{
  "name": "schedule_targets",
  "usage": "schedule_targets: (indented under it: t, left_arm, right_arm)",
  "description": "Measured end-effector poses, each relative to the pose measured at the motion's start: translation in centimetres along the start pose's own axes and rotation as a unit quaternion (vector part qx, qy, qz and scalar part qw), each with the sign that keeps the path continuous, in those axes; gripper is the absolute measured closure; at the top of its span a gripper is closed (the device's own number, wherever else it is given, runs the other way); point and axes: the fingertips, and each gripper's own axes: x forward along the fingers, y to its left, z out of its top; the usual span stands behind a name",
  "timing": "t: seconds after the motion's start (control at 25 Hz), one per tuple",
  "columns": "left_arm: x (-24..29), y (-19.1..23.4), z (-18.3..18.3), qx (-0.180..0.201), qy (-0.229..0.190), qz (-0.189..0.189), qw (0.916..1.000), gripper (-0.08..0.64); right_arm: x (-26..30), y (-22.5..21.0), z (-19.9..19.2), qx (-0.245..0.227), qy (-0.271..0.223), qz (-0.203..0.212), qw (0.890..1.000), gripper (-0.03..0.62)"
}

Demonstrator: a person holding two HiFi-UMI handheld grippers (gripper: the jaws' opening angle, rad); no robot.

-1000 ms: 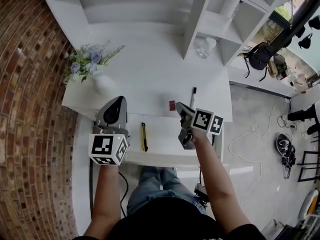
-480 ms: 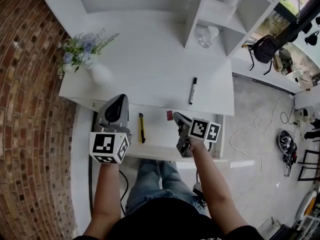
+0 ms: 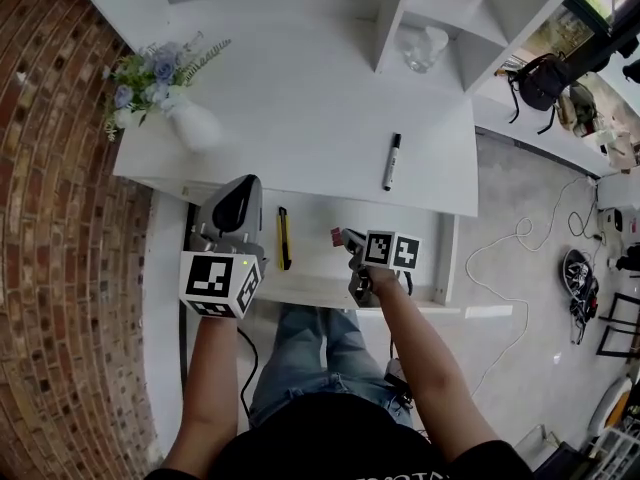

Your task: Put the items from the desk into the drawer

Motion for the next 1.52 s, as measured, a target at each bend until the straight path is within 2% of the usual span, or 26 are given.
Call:
schedule_targets:
  t: [0.24, 0.52, 0.68, 0.8, 1.0, 1.08, 1.16, 1.2, 1.32, 1.44, 1.52]
  left_arm:
    - [-0.4, -0.3, -0.5, 0.01, 0.011, -0.008, 0.9999, 0.561]
    - [-0.8, -0.1, -1.5, 0.015, 0.022, -0.014, 0.9996, 0.561]
    - [-1.0, -0.2, -1.9, 0.02, 0.03, -0.018, 0.9992, 0.561]
    - [-1.0, -0.2, -2.0, 0.021, 0.03, -0.02, 0.9991, 0.561]
    - [-1.0, -0.5, -2.0, 0.022, 0.03, -0.024, 0.999, 0.561]
    - [-0.9, -0.7, -1.8, 0.023, 0.029, -0.026, 0.999, 0.561]
    - [-1.0, -0.8, -1.5, 0.023, 0.026, -0.026, 0.9991, 0.561]
    - [-1.0, -0.8, -1.4, 0.023, 0.024, -0.025, 0.9991, 0.561]
    - [-1.2, -0.8, -1.1, 0.02, 0.019, -0.023, 0.9993, 0.561]
    - [-1.5, -0.9, -0.7, 0.019, 0.016, -0.02, 0.9995, 0.561]
    - [-1.7, -0.7, -0.2, 0.016, 0.01, -0.016, 0.9997, 0.561]
  right_arm:
    - [2.8, -1.9, -1.4, -0.006, 0.032, -0.022, 0.999, 0.575]
    - [5.1, -3.4, -2.4, -0.012, 0.032, -0.046, 0.998, 0.575]
    - [5.6, -3.6, -2.6, -0.019, 0.03, -0.047, 0.998, 0.574]
    - [5.4, -3.7, -2.9, -0.023, 0.038, -0.071, 0.996, 0.556]
    - [5.4, -4.1, -3.1, -0.084, 0.044, -0.12, 0.988, 0.546]
    - [5.3, -3.8, -2.9, -0.08, 0.039, -0.116, 0.989, 0.51]
    - [4.9, -3.1, -2.7, -0.077, 0.037, -0.106, 0.991, 0.387]
    - [4.6, -2.9, -2.4, -0.088, 0.035, -0.104, 0.99, 0.367]
    - [3.1, -1.9, -1.7, -0.12, 0.033, -0.105, 0.987, 0.345]
    - [1.3, -0.3, -1.1, -0.132, 0.03, -0.092, 0.987, 0.351]
    - [0.1, 0.6, -0.4, -0.156, 0.026, -0.089, 0.983, 0.354]
